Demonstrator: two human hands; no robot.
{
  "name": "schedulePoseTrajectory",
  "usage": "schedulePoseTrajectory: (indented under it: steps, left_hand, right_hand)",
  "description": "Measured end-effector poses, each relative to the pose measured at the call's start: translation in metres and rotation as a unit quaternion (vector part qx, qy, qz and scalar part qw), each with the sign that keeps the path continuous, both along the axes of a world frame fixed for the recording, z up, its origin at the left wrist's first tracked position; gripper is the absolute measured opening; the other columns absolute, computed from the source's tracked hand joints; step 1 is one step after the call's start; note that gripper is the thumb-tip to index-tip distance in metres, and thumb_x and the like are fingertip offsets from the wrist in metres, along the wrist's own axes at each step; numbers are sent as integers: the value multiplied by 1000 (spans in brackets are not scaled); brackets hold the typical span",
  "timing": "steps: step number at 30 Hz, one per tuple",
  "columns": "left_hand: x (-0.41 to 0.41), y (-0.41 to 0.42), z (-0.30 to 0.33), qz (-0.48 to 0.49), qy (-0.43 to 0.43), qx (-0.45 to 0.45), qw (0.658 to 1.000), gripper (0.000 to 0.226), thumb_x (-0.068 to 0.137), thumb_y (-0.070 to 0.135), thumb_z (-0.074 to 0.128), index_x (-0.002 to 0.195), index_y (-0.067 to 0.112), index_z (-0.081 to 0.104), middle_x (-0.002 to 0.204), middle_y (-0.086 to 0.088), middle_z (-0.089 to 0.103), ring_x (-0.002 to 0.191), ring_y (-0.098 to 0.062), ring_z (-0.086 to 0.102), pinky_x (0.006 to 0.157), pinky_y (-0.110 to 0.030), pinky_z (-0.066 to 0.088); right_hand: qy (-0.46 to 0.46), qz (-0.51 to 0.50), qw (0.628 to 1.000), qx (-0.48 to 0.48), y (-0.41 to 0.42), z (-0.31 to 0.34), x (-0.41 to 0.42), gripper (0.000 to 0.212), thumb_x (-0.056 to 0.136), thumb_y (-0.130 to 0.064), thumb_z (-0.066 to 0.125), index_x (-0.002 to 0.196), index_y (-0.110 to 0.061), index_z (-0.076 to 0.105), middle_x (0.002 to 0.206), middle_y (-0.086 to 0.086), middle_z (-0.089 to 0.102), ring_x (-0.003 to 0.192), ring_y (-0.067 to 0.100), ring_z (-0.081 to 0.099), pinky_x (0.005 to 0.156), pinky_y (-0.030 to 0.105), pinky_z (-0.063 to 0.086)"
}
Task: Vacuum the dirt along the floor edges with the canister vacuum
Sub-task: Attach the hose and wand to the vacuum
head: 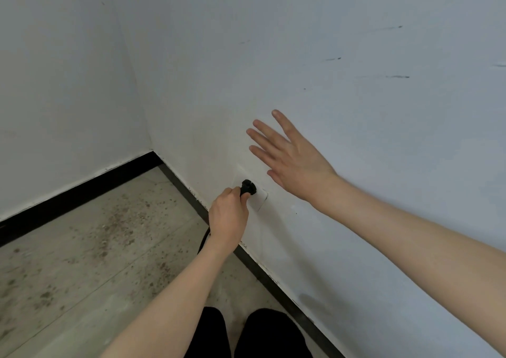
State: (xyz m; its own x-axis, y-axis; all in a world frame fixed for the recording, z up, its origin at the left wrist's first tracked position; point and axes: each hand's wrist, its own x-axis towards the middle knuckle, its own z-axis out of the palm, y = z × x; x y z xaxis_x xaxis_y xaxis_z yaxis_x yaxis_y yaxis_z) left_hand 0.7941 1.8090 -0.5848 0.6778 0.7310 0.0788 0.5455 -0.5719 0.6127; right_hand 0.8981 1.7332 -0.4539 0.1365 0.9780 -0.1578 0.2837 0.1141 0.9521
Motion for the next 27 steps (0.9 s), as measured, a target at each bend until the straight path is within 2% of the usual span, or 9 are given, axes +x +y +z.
schedulePoseTrajectory:
  steps: [4,5,7,9,11,13,16,22,27]
  left_hand:
    - [-5,20,18,-94,119,-74,986,39,101,33,39,107,2,61,86,-11,60,82,-27,60,65,-33,46]
    - [-10,26,29,-119,155,-96,976,40,101,35,37,119,6,59,100,-13,62,97,-30,60,77,-35,49]
    - [-30,35,58,-147,213,-108,960,50,101,40,34,144,14,37,135,-15,49,125,-30,46,100,-39,42]
    - [-62,43,92,-137,223,-92,961,56,101,42,33,151,18,20,148,-14,34,134,-29,36,107,-38,35]
    - [-101,53,129,-113,215,-73,967,58,100,43,34,151,20,17,152,-11,28,137,-28,31,110,-40,31]
    - [-139,59,170,-77,219,-80,969,61,99,45,35,152,22,15,156,-8,22,141,-27,24,114,-43,24]
    - [-199,63,243,-16,234,-91,968,65,97,48,37,152,25,11,159,-4,12,145,-25,15,116,-48,16]
    - [-307,57,405,122,196,-59,971,61,98,47,36,152,28,14,160,0,9,146,-21,7,118,-47,7]
    - [-378,35,515,191,166,26,967,61,98,46,35,152,29,13,160,2,8,147,-21,1,118,-47,2]
  right_hand:
    - [14,-38,999,6,3,-6,0,64,104,-45,17,154,-11,-2,161,18,-11,147,40,-13,99,68,-25]
    - [25,-57,998,0,4,-5,-1,65,104,-45,20,154,-10,-3,161,19,-13,146,40,-15,96,70,-28]
    - [62,-91,994,-23,4,2,-4,67,104,-45,24,154,-10,-4,160,19,-16,146,40,-17,92,70,-33]
    - [157,-128,979,-30,3,14,-15,65,103,-46,24,155,-14,1,161,16,-13,148,36,-15,99,63,-31]
    - [325,-183,928,-13,8,36,-37,60,104,-45,24,156,-21,7,163,11,-7,150,30,-6,111,54,-23]
    - [476,-227,850,14,17,72,-64,59,104,-42,28,156,-26,6,163,7,-8,150,26,1,118,51,-8]
    - [598,-238,764,39,33,138,-105,62,103,-47,31,156,-27,5,164,6,-2,150,26,6,120,48,9]
    - [687,-185,702,35,51,286,-189,66,99,-59,28,155,-34,4,164,-2,0,150,18,2,121,45,1]
    - [720,-104,685,37,47,385,-252,67,98,-59,31,155,-36,4,164,-5,0,150,14,-1,120,44,-4]
